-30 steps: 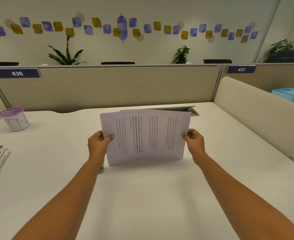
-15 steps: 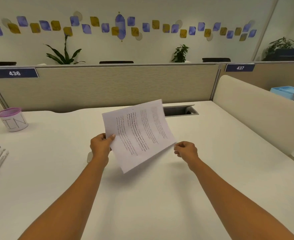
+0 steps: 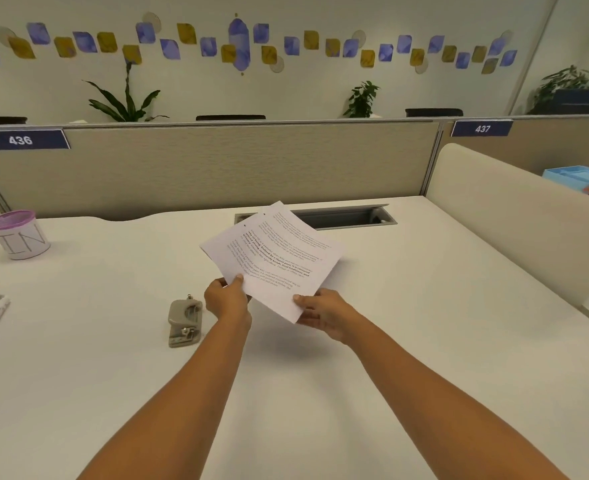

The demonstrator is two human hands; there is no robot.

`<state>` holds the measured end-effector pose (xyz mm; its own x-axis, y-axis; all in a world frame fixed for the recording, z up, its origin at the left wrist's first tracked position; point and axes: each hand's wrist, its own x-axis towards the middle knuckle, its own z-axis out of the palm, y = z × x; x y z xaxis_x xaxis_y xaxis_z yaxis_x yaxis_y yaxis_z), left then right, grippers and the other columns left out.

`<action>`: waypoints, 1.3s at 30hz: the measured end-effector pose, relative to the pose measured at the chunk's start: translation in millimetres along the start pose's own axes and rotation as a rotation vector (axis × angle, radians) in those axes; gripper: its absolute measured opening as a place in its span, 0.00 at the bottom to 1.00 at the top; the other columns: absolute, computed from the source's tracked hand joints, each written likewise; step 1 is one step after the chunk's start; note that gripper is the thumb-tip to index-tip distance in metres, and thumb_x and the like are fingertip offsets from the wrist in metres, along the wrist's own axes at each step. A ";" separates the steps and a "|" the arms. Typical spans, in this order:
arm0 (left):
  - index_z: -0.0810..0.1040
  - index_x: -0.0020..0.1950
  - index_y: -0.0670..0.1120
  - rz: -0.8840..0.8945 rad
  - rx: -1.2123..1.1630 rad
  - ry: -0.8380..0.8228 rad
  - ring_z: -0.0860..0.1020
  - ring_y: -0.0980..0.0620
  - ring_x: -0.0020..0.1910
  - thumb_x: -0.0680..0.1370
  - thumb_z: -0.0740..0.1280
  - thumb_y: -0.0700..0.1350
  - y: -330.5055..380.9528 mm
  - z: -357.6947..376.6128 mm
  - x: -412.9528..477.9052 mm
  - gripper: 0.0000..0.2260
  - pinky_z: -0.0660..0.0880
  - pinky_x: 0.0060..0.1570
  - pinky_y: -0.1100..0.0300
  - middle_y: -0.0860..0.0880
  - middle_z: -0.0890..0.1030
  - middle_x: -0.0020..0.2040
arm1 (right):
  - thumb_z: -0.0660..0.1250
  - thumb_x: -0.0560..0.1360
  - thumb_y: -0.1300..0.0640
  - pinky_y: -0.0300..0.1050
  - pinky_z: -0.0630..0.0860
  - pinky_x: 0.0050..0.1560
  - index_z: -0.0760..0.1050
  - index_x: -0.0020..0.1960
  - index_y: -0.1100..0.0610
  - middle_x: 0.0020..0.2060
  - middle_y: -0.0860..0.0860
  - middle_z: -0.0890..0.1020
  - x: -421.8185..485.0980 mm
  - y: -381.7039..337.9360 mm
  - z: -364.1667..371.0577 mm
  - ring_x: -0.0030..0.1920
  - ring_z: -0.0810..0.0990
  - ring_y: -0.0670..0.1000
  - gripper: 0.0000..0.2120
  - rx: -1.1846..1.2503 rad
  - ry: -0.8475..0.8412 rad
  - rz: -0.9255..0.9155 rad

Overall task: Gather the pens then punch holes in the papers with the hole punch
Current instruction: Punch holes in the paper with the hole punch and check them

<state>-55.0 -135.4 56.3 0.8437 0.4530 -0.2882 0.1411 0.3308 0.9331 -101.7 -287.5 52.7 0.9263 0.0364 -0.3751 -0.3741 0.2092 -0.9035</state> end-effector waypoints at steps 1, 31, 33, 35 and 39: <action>0.74 0.50 0.37 -0.011 -0.001 -0.003 0.76 0.44 0.48 0.76 0.65 0.35 -2.2 2.0 -1.5 0.04 0.77 0.46 0.53 0.38 0.77 0.59 | 0.65 0.75 0.67 0.43 0.80 0.43 0.69 0.63 0.66 0.59 0.59 0.78 1.7 -1.6 -0.8 0.49 0.80 0.55 0.17 0.023 0.033 -0.012; 0.76 0.60 0.35 -0.087 0.659 -0.281 0.78 0.39 0.54 0.74 0.62 0.27 -50.9 36.1 10.0 0.15 0.80 0.30 0.62 0.39 0.76 0.61 | 0.61 0.75 0.68 0.48 0.69 0.66 0.71 0.67 0.62 0.65 0.58 0.75 64.5 -19.8 -119.3 0.65 0.72 0.58 0.20 -0.775 0.570 -0.058; 0.77 0.58 0.36 -0.067 0.699 -0.280 0.78 0.41 0.48 0.74 0.62 0.28 -51.9 39.1 13.1 0.14 0.80 0.37 0.57 0.39 0.77 0.60 | 0.60 0.75 0.68 0.48 0.69 0.67 0.70 0.67 0.62 0.65 0.58 0.74 66.9 -20.4 -121.8 0.66 0.72 0.58 0.21 -0.772 0.568 -0.066; 0.78 0.57 0.36 -0.048 0.743 -0.276 0.77 0.42 0.44 0.74 0.61 0.29 -53.1 42.0 15.6 0.14 0.79 0.40 0.56 0.40 0.78 0.59 | 0.60 0.75 0.68 0.48 0.68 0.67 0.71 0.67 0.61 0.65 0.58 0.74 69.1 -21.0 -124.5 0.66 0.72 0.58 0.21 -0.764 0.572 -0.071; 0.79 0.48 0.39 -0.022 0.785 -0.264 0.76 0.42 0.43 0.74 0.61 0.30 -54.0 46.3 18.0 0.09 0.80 0.44 0.51 0.42 0.77 0.52 | 0.60 0.75 0.68 0.48 0.67 0.68 0.71 0.67 0.62 0.65 0.58 0.74 71.7 -20.7 -128.2 0.66 0.71 0.57 0.20 -0.779 0.567 -0.074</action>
<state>-23.4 -183.4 10.6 0.9166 0.2113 -0.3394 0.3971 -0.3817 0.8346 -33.3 -414.4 17.9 0.8652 -0.4710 -0.1717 -0.4304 -0.5221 -0.7364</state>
